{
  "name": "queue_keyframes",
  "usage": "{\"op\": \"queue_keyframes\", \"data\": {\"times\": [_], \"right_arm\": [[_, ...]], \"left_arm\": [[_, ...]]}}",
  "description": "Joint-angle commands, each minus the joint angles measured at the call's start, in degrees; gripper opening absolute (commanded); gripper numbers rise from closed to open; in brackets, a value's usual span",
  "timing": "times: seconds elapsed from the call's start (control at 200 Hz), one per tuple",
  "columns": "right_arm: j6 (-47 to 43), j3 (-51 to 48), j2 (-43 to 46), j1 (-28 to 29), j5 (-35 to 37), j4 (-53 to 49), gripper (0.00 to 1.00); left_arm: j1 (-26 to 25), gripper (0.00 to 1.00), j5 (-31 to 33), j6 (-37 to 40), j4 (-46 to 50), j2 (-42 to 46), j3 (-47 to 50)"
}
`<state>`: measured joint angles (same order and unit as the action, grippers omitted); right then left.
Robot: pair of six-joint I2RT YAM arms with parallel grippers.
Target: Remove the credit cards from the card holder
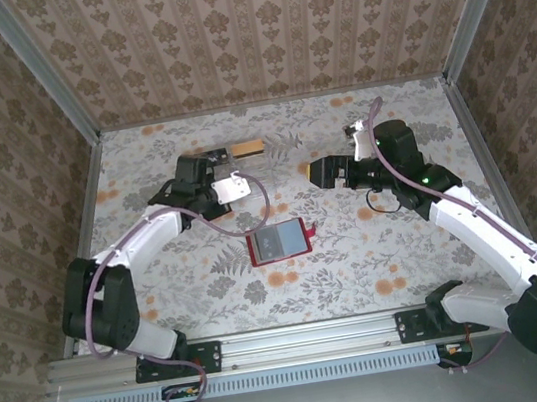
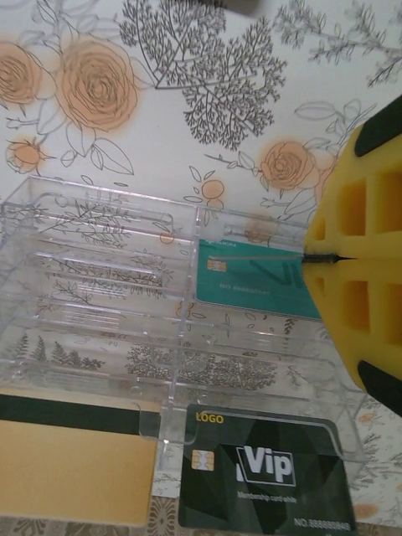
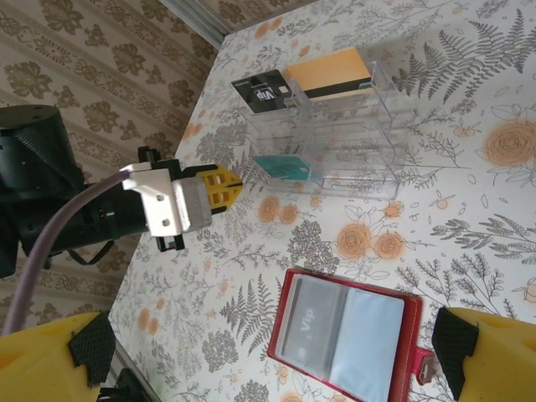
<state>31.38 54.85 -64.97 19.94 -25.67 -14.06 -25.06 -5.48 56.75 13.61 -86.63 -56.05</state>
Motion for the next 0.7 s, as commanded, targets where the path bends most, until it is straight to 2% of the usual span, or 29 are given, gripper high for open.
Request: {"op": "queue_keyframes", "data": {"times": [0.0, 0.335, 0.695], "right_arm": [[-0.7, -0.3, 1.2, -0.5, 0.7, -1.4, 1.00], [0.3, -0.7, 0.7, -0.7, 0.7, -0.9, 1.00], [0.8, -0.5, -1.2, -0.7, 0.1, 0.4, 1.00]], "left_arm": [[0.4, 0.00, 0.9, 4.5, -4.2, -2.0, -0.2], [1.8, 0.00, 0.9, 6.5, -7.1, -7.4, -1.7], [1.8, 0.00, 0.1, 6.4, -8.0, -9.6, -3.6]]}}
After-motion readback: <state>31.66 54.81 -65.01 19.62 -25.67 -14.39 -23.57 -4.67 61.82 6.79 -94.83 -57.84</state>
